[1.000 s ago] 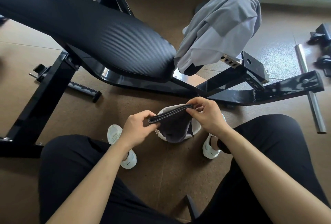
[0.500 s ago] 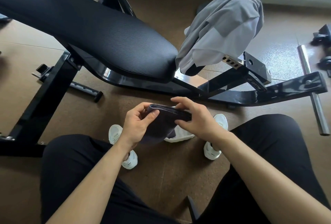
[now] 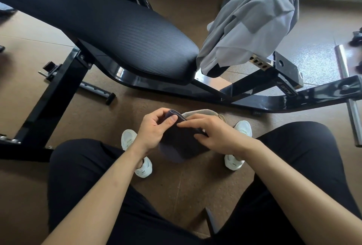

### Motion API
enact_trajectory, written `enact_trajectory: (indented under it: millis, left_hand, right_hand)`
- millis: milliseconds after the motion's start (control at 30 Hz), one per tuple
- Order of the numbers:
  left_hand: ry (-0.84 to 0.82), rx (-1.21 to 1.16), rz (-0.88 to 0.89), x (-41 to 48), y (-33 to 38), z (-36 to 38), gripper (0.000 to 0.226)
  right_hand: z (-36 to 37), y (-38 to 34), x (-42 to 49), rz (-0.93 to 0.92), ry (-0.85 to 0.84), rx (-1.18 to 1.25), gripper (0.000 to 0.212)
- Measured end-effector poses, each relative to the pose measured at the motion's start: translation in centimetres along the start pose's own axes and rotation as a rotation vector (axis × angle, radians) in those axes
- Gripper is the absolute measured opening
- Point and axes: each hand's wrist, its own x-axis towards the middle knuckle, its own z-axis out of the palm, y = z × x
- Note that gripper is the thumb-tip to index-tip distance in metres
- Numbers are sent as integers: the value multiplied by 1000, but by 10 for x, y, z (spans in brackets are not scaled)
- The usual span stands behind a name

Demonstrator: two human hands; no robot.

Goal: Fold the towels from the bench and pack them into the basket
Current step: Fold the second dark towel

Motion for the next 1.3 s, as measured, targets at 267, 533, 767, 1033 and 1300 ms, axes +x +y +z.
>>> enact_trajectory:
  millis: [267, 533, 767, 1033, 1300]
  left_hand:
    - [-182, 12, -67, -6, 2, 0, 31]
    - [-291, 410, -148, 9, -24, -4, 18]
    - [-332, 521, -206, 8, -41, 4, 30]
    - [-370, 569, -321, 7, -55, -2, 15]
    - [12, 260, -257, 0, -44, -11, 9]
  right_hand:
    - [-14, -6, -15, 30, 22, 187, 63]
    - [-47, 13, -29, 115, 235, 337, 57]
    - [-45, 41, -37, 252, 342, 219, 58]
    - [-54, 59, -47, 406, 610, 305, 57]
    - [-58, 89, -53, 686, 684, 235, 59]
